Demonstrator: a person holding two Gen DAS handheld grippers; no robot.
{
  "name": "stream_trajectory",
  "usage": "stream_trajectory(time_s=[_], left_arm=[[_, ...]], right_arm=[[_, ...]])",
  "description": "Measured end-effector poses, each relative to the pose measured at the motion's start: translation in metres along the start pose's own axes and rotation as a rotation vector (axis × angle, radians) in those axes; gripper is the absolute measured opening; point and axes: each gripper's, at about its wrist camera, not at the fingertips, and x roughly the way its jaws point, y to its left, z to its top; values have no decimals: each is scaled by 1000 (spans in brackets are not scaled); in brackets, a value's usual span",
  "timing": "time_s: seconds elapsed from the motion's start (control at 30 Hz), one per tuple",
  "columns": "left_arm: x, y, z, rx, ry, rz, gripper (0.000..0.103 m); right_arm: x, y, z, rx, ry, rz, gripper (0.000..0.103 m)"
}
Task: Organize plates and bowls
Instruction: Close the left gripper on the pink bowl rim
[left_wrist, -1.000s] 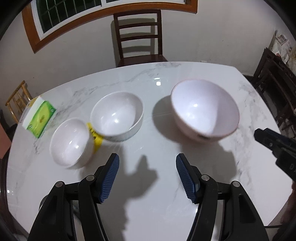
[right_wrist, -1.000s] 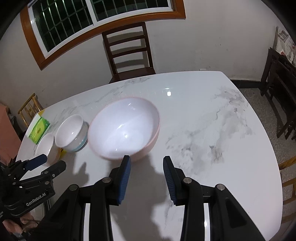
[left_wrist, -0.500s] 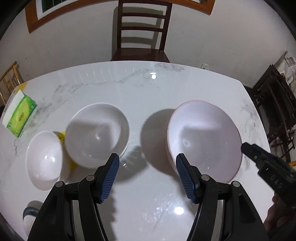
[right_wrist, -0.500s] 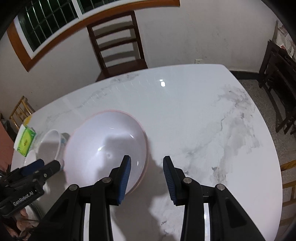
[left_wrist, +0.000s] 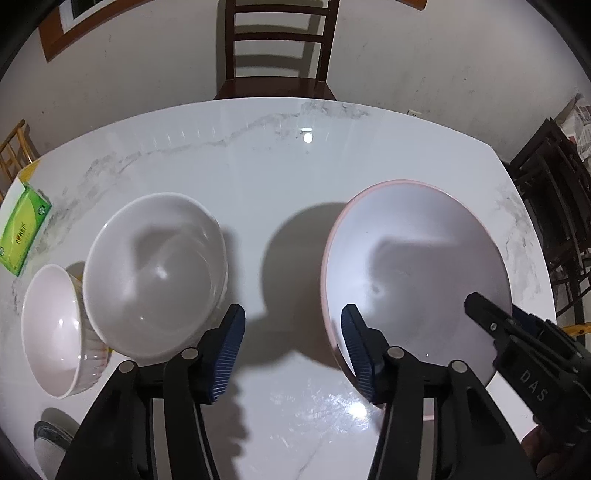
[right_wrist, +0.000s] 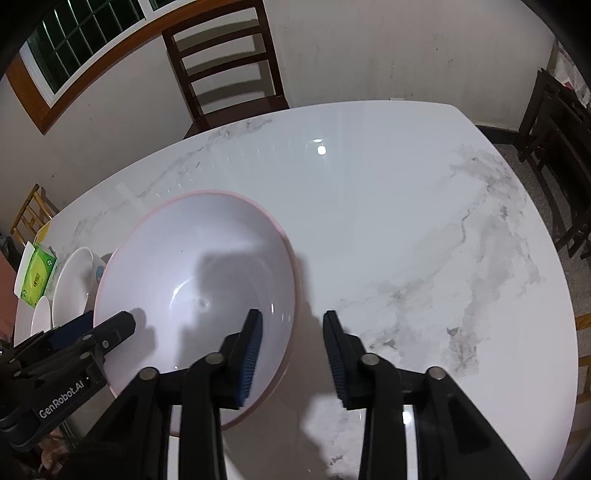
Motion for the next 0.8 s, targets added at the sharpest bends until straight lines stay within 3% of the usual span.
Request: stream_trajectory(time_s=[0.13,0.2,0.27,0.3,0.8], left_arm=[[2,-2,-2,9,-4,-25,38],[2,-5,-3,29,-12,-44,30],[2,-9,-4,46,-8,-63,14],[1,-12,-5,55,-5,-69,12],[-21,-11,-37,64,8,-47,12]], right_arm=[[4,0,-4,12,10,9,21],[4,3,-7,4,6,11,18],[3,5,-8,4,3,8,17],[3,6,-9,5,2,2,17],[-17,4,-44,35,30,20,17]])
